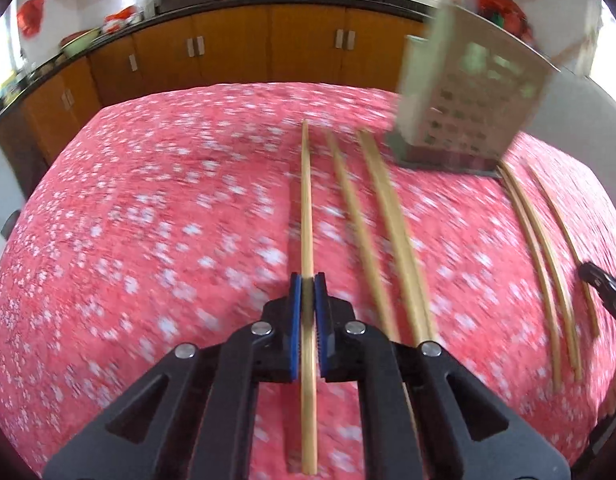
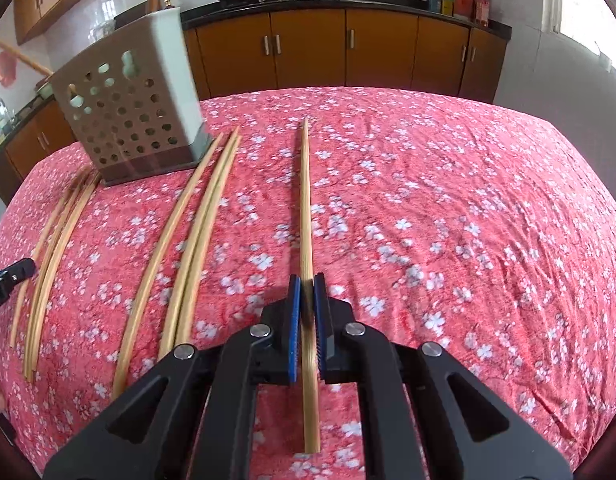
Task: Organize utensils
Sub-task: 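Close the right tool on a chopstick while the left tool grasps another chopstick, then lift the chopstick with the right tool over the holder while the left tool carries its chopstick there, then open the right tool to drop the chopstick into the holder while the left tool releases its chopstick, then move both open tools back down to the remaining chopsticks, then close the right tool on a chopstick while the left tool grasps another chopstick, then lift the held chopsticks with both tools up over the perforated holder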
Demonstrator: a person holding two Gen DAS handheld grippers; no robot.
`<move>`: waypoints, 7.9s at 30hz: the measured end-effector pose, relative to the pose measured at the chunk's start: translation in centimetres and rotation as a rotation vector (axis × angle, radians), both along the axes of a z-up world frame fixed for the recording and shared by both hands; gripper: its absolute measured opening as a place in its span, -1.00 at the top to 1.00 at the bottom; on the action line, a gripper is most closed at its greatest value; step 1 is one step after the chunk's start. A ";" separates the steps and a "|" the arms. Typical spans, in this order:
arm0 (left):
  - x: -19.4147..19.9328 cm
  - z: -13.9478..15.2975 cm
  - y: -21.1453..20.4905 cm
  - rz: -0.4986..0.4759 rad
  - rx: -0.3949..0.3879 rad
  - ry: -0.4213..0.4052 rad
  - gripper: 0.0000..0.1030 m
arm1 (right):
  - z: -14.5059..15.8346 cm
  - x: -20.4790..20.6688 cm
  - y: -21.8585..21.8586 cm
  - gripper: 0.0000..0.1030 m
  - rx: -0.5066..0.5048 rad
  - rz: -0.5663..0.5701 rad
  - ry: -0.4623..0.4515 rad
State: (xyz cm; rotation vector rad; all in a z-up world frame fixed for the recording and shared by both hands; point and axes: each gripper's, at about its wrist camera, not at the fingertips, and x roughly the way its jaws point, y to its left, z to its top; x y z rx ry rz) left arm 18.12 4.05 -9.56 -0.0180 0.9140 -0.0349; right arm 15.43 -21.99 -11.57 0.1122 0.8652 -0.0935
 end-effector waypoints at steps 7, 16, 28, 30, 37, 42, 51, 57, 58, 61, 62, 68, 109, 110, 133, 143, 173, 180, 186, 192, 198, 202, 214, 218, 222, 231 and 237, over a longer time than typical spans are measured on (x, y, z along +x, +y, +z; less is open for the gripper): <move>1.5 -0.2 3.5 0.023 -0.070 -0.023 0.82 | -0.1 1.3 -1.8 0.85 0.018 -0.044 -0.010; 1.6 -0.3 4.1 0.026 -0.127 -0.023 0.82 | 0.0 1.5 -1.9 0.85 0.020 -0.044 -0.010; 0.7 0.1 3.5 0.028 -0.110 -0.023 0.82 | 0.0 1.8 -2.7 0.84 0.031 -0.044 -0.011; 0.8 0.1 3.4 0.028 -0.111 -0.023 0.82 | 0.0 1.9 -2.7 0.84 0.032 -0.044 -0.011; 0.7 0.1 3.4 0.026 -0.111 -0.022 0.82 | 0.0 1.8 -2.7 0.84 0.020 -0.042 -0.010; -0.7 0.1 2.8 0.001 -0.071 -0.020 0.81 | 0.0 0.6 -2.3 0.84 0.005 -0.029 -0.007; -2.8 0.2 2.7 -0.011 -0.057 -0.018 0.83 | 0.0 0.3 -2.1 0.85 -0.006 -0.027 -0.006; -3.0 0.9 2.5 -0.025 -0.034 -0.021 0.85 | 2.1 -0.4 -1.9 0.85 -0.030 -0.030 -0.057; -3.1 1.2 2.6 -0.025 -0.036 -0.032 0.85 | 3.1 -0.7 -1.9 0.85 -0.036 -0.031 -0.085; -3.5 3.7 3.0 -0.021 -0.053 -0.096 0.85 | 5.9 -1.5 -2.0 0.85 -0.048 -0.038 -0.164; -3.6 4.9 3.2 -0.017 -0.060 -0.127 0.85 | 6.9 -1.8 -2.1 0.85 -0.046 -0.041 -0.190; -4.3 10.9 4.1 0.014 -0.106 -0.282 0.85 | 11.6 -3.2 -2.4 0.85 -0.022 -0.043 -0.321; -6.5 27.8 -3.7 -0.152 -0.204 -0.630 0.85 | 25.7 -2.7 2.2 0.86 0.183 0.175 -0.622; -6.2 28.4 -4.0 -0.145 -0.202 -0.653 0.85 | 25.8 -2.6 2.4 0.86 0.173 0.173 -0.630; 4.2 22.4 -5.4 -0.089 -0.225 -0.548 0.82 | 21.6 3.8 3.6 0.82 0.133 0.140 -0.507; 2.5 23.4 -3.6 -0.054 -0.226 -0.573 0.46 | 23.4 1.0 2.0 0.25 0.111 0.097 -0.569; -3.8 2.6 2.3 -0.013 -0.166 -0.091 0.42 | 0.3 -0.1 3.3 0.73 0.167 0.155 0.060; -3.5 2.1 1.2 -0.046 -0.168 -0.061 0.42 | -0.1 0.6 3.5 0.86 0.081 0.119 0.050; -3.8 1.3 0.0 -0.098 -0.170 -0.032 0.46 | -0.1 1.1 0.1 0.86 0.101 -0.019 0.048; -3.6 0.2 -2.1 -0.146 -0.118 0.010 0.57 | -0.2 0.8 -0.8 0.86 0.100 -0.019 0.044; -3.1 -0.2 -2.6 -0.103 -0.025 0.008 0.84 | -0.3 0.3 0.4 0.85 0.050 0.016 0.045; -1.2 -0.1 -0.6 -0.020 -0.006 0.006 0.84 | -0.7 0.5 0.6 0.85 0.043 0.032 0.035; 1.2 -0.5 3.8 0.035 -0.063 -0.026 0.81 | -0.6 3.1 -2.0 0.85 0.018 -0.021 -0.002; 1.0 -0.5 4.0 0.036 -0.073 -0.026 0.81 | -0.6 3.0 -1.8 0.84 0.016 -0.016 -0.013; 1.0 -0.5 4.1 0.037 -0.083 -0.026 0.81 | -0.6 2.8 -2.0 0.83 0.034 -0.016 -0.016; 1.1 -0.5 3.8 0.039 -0.070 -0.024 0.81 | -0.7 2.9 -2.4 0.83 0.041 -0.019 -0.015; 1.2 -0.6 3.8 0.041 -0.085 -0.025 0.81 | -0.6 2.8 -2.3 0.83 0.042 -0.021 -0.015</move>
